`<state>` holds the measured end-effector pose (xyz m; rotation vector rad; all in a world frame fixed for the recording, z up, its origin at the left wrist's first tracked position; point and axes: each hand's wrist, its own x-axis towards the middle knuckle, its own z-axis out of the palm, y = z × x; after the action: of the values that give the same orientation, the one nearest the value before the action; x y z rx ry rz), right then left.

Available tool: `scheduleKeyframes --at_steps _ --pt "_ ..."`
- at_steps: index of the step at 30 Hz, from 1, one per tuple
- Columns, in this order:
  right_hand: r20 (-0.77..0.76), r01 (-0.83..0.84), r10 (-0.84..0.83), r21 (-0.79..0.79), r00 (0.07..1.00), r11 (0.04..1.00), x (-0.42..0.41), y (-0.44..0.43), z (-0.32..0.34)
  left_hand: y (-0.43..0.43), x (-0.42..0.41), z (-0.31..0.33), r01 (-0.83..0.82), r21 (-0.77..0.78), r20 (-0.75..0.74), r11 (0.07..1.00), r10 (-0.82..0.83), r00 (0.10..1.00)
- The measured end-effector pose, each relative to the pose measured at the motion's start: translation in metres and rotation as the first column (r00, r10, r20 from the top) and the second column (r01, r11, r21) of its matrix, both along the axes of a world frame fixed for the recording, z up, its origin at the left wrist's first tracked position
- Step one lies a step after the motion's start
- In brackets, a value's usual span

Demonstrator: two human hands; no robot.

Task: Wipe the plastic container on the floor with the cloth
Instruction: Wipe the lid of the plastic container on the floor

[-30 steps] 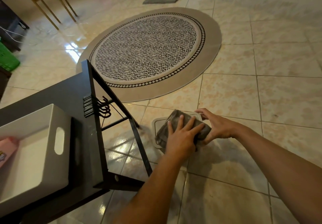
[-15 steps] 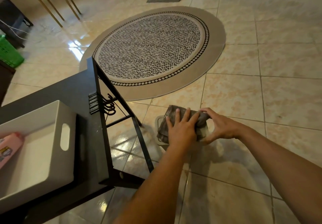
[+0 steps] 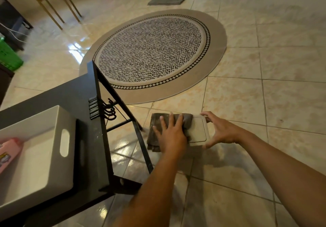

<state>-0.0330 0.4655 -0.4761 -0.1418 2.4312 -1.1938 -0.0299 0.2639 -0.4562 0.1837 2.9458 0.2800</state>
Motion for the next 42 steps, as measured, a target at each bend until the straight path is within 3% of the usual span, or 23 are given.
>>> scheduleKeyframes --at_steps 2,8,14,19,25,30,36,42 --pt "0.003 0.006 -0.007 0.013 1.0 1.0 -0.001 0.0 0.0 -0.005 0.011 0.0 -0.039 -0.003 -0.012 0.999 0.039 0.999" --pt "-0.037 0.039 -0.038 0.03 0.999 0.999 0.004 -0.005 0.001 0.038 0.014 -0.001 0.175 0.023 0.035 0.984 -0.175 0.984" --pt "-0.058 0.069 -0.066 0.054 0.996 0.996 0.01 -0.006 0.004 0.011 0.006 0.003 -0.026 -0.018 0.046 0.999 0.027 0.999" --pt "-0.09 0.129 -0.12 0.097 0.989 0.987 0.016 -0.013 0.003 0.038 0.02 0.0 0.208 0.022 0.019 0.978 -0.209 0.978" --pt "-0.114 0.213 -0.202 0.091 0.973 0.973 0.029 -0.018 -0.002 0.011 0.003 0.004 -0.015 0.001 0.012 1.0 0.015 1.0" --pt "-0.143 0.283 -0.26 0.169 0.955 0.944 0.028 -0.028 -0.002 0.03 0.015 0.003 0.304 0.039 0.017 0.952 -0.305 0.952" --pt "-0.168 0.349 -0.315 0.249 0.934 0.904 0.039 -0.042 -0.007 0.009 -0.011 0.01 0.041 0.018 0.06 0.999 -0.042 0.997" --pt "-0.157 0.206 -0.161 0.334 0.974 0.92 0.027 -0.035 -0.001 0.009 -0.002 0.011 0.066 0.012 0.087 0.998 -0.067 0.994"
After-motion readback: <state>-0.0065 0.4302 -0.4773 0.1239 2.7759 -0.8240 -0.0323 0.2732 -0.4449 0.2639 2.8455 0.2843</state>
